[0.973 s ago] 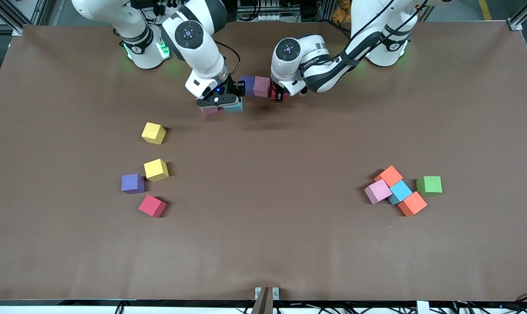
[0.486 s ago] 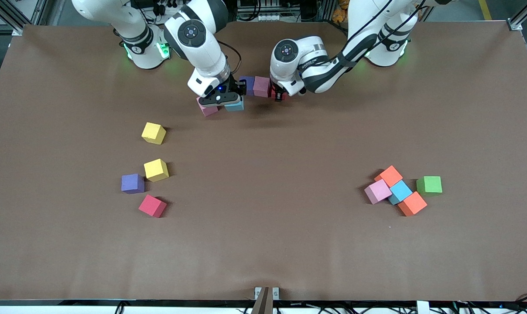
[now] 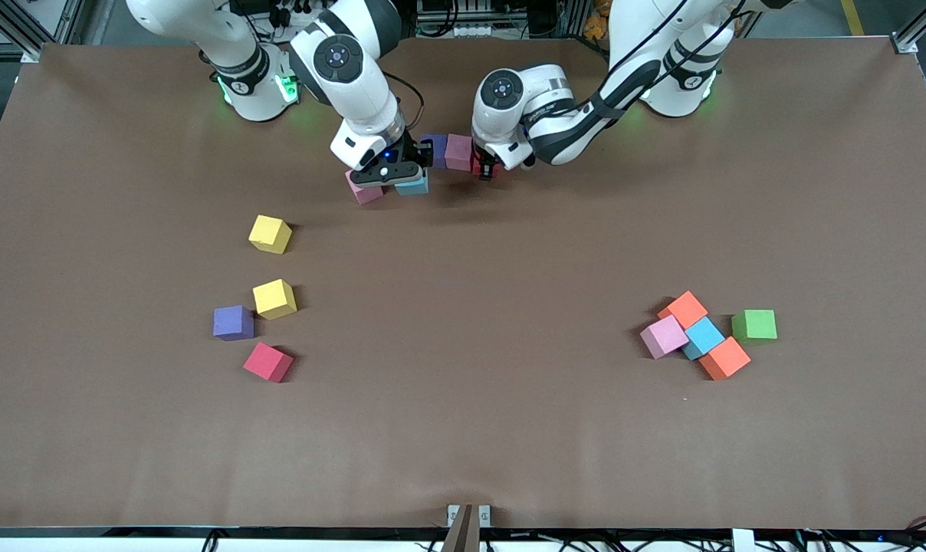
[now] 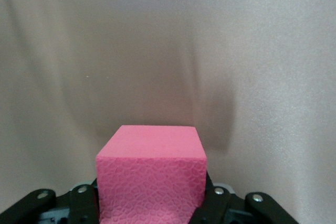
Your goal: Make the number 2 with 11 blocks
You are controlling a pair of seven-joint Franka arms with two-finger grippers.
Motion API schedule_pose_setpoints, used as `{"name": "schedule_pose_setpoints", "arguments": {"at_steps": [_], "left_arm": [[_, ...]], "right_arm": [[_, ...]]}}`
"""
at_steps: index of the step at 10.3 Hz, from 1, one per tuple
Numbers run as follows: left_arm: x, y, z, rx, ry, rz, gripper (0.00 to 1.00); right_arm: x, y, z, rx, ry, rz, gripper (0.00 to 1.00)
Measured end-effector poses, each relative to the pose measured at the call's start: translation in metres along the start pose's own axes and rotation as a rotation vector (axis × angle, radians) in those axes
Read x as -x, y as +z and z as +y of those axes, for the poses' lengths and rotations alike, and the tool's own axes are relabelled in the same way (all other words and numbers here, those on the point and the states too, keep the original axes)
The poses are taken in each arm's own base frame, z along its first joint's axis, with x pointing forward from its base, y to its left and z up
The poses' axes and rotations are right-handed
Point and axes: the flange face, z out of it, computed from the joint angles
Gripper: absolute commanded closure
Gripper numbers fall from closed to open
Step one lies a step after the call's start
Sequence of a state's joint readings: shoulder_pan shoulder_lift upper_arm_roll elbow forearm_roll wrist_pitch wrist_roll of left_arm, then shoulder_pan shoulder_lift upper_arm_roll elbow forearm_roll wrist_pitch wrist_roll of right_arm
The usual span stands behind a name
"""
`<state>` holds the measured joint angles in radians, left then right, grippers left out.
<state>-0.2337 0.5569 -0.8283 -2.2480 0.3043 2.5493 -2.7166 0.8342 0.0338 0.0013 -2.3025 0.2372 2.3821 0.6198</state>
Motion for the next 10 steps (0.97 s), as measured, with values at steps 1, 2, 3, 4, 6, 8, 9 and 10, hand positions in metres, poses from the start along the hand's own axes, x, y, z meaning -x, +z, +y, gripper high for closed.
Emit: {"name": "schedule_pose_setpoints", "arguments": {"at_steps": [1,2,3,4,6,8,9,10], "left_arm": [[0.001,0.001,0.0,-0.002,0.001,-0.002,1.0],[0.001,0.003,-0.001,-0.007,0.0,-0.006,1.0],[0.002,0.005,-0.001,-0.011,-0.001,-0.011,1.0],[0.003,0.005,0.0,-0.012,-0.002,-0.013,0.85],[0.003,0.005,0.001,-0.014,-0.003,-0.015,0.01],[0.005,0.007,-0.001,-0.018,0.001,-0.018,0.0],[0.007,0.012,-0.004,-0.027,0.005,-0.022,0.0],[0.008,0.014,-0.006,-0.033,0.006,-0.026,0.0]], "right_arm": [[0.0,0.0,0.0,0.0,0.0,0.0,1.0],[0.0,0.0,0.0,0.0,-0.001,0.0,1.0],[0.0,0.001,0.0,0.0,-0.001,0.0,1.0],[0.001,0.001,0.0,-0.001,0.0,0.002,1.0],[0.002,0.004,0.002,0.001,0.009,0.002,1.0],[0.004,0.005,0.0,-0.002,0.021,0.007,1.0],[0.007,0.006,-0.003,-0.005,0.026,0.011,1.0],[0.01,0.007,-0.005,-0.007,0.023,0.014,1.0]]}}
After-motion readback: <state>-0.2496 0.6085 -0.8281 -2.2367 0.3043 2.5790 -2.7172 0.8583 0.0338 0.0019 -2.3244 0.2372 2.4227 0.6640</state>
